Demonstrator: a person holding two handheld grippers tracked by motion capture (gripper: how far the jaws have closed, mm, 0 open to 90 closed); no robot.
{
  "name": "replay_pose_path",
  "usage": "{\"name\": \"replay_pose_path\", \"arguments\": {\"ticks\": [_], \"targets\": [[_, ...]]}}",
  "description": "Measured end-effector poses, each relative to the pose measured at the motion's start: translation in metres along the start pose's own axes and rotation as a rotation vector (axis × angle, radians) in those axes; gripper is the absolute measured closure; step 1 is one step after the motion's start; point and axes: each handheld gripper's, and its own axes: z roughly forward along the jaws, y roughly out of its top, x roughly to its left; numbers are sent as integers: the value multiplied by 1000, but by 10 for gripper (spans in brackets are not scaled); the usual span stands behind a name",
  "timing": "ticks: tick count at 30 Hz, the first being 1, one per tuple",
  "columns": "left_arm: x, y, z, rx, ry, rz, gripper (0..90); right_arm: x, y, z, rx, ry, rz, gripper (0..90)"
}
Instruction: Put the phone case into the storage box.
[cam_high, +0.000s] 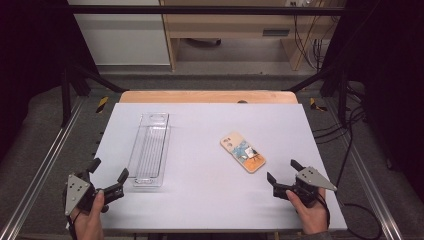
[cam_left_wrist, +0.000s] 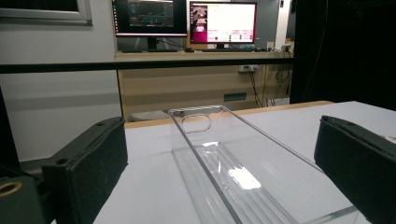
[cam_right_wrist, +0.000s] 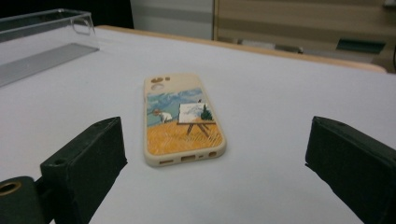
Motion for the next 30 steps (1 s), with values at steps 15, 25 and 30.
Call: {"name": "replay_pose_path", "arguments": {"ticks": [15, 25, 30], "targets": [[1, -1, 0, 11, -3, -1, 25, 9, 40, 29, 361, 92, -112, 66], [2, -1, -2, 4, -5, -13, 25, 13, 73, 56, 490, 140, -190, 57], [1, -1, -2, 4, -6, -12, 24, 14, 82, 74, 533, 141, -207, 60]]}}
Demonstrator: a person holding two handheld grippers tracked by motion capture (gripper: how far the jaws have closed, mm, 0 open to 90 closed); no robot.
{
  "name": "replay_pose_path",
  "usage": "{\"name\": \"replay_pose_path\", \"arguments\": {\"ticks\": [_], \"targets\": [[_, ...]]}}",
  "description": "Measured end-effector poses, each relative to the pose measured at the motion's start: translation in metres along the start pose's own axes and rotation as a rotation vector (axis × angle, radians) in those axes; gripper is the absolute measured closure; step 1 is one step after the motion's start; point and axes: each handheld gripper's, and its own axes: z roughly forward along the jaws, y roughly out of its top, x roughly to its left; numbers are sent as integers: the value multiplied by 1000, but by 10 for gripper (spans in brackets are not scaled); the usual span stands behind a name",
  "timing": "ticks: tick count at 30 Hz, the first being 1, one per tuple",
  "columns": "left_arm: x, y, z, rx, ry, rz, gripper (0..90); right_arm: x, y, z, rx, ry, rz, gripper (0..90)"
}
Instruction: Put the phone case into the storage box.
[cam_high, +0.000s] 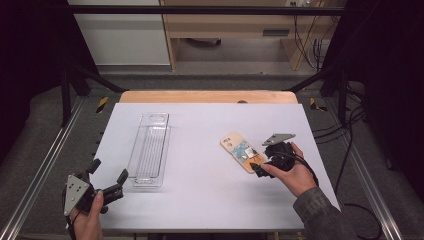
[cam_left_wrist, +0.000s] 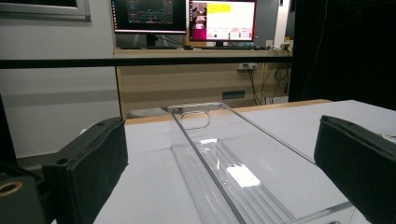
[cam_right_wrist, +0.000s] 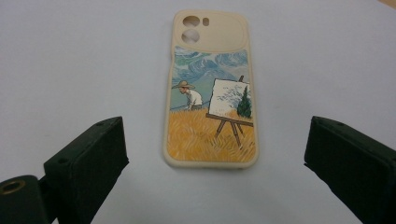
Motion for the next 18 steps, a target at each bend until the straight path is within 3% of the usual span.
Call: {"name": "replay_pose_path", "arguments": {"ticks": [5, 18], "targets": [[2, 0, -1, -2, 6, -4, 25, -5, 14, 15, 52, 11, -5, 64], [0, 0, 0, -1, -6, -4, 26, -10, 19, 39, 144, 26, -2, 66]]}}
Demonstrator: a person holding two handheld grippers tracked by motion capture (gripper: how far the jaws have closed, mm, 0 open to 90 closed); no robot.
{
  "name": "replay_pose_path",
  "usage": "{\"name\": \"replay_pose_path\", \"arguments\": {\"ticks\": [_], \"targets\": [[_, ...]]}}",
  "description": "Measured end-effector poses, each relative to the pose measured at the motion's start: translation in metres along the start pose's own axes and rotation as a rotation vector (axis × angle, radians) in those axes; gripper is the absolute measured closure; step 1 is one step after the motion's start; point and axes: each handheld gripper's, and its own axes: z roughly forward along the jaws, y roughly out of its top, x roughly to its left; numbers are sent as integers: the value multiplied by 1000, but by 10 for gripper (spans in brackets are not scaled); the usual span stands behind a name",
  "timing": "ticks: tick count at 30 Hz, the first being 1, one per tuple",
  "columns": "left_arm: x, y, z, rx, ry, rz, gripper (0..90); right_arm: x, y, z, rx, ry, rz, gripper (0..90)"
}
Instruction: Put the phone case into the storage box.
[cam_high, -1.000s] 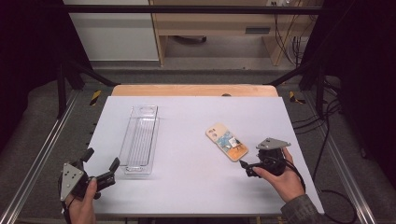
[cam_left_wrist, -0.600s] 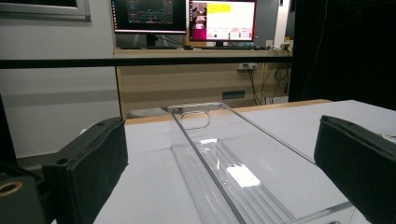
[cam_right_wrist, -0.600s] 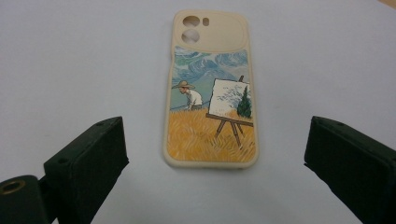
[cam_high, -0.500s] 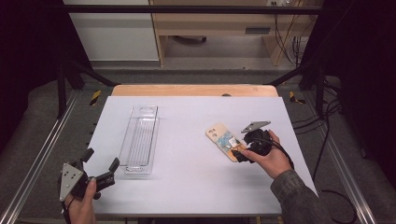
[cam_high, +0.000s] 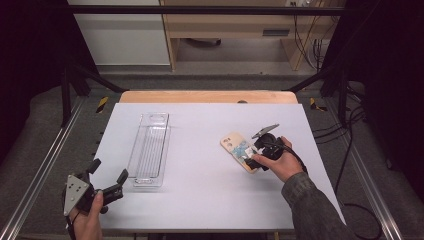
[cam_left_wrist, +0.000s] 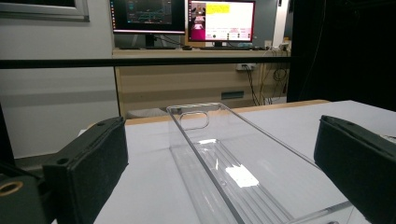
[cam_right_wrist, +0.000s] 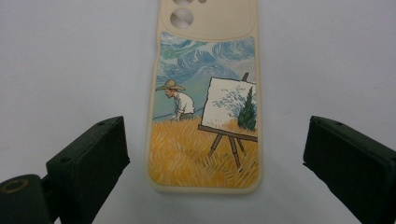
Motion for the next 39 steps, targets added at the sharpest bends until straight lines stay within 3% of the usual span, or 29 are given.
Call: {"name": "replay_pose_path", "arguments": {"ticks": [17, 23, 39], "targets": [[-1, 0, 1, 2, -10, 1, 26, -3, -3, 24, 60, 0, 26, 66], [0, 0, 1, 2, -10, 1, 27, -1, -5, 32, 78, 25, 36, 68], [-1, 1, 0, 2, -14, 3, 28, 3, -10, 37, 92, 19, 40, 72]]}}
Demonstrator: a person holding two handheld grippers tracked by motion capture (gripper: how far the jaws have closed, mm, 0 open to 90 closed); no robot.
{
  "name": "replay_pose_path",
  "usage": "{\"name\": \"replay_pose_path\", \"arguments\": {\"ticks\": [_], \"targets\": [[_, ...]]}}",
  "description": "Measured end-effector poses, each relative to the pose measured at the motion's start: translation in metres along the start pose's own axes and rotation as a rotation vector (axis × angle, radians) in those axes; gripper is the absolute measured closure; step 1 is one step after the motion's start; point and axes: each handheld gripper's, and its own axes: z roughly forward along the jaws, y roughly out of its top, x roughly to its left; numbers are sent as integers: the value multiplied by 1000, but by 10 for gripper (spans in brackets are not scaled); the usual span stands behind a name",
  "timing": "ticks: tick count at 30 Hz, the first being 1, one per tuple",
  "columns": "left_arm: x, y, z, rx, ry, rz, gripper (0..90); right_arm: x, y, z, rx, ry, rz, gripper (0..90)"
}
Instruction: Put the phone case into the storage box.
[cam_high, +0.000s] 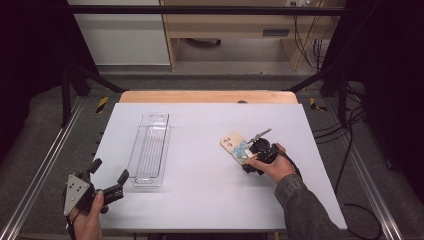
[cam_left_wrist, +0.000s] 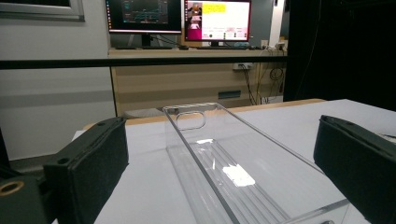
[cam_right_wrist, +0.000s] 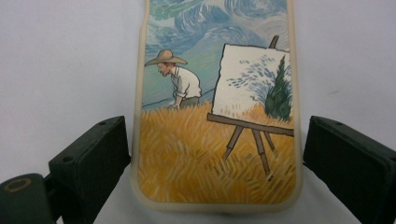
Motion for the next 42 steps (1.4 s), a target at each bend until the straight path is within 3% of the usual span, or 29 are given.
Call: {"name": "replay_pose_path", "arguments": {"ticks": [22, 30, 32, 39, 42], "targets": [[0, 4, -2, -10, 2, -4, 29, 0, -6, 0, -19, -2, 6, 121], [0, 17, -7, -21, 1, -13, 29, 1, -6, -22, -124, 34, 11, 122], [-2, 22, -8, -23, -14, -25, 25, 3, -7, -34, -189, 60, 18, 122], [-14, 35, -3, -4, -66, -40, 17, 3, -12, -56, -282, 87, 25, 121], [-24, 41, 3, 28, -100, -18, 13, 1, -15, -65, -329, 92, 34, 122]]}}
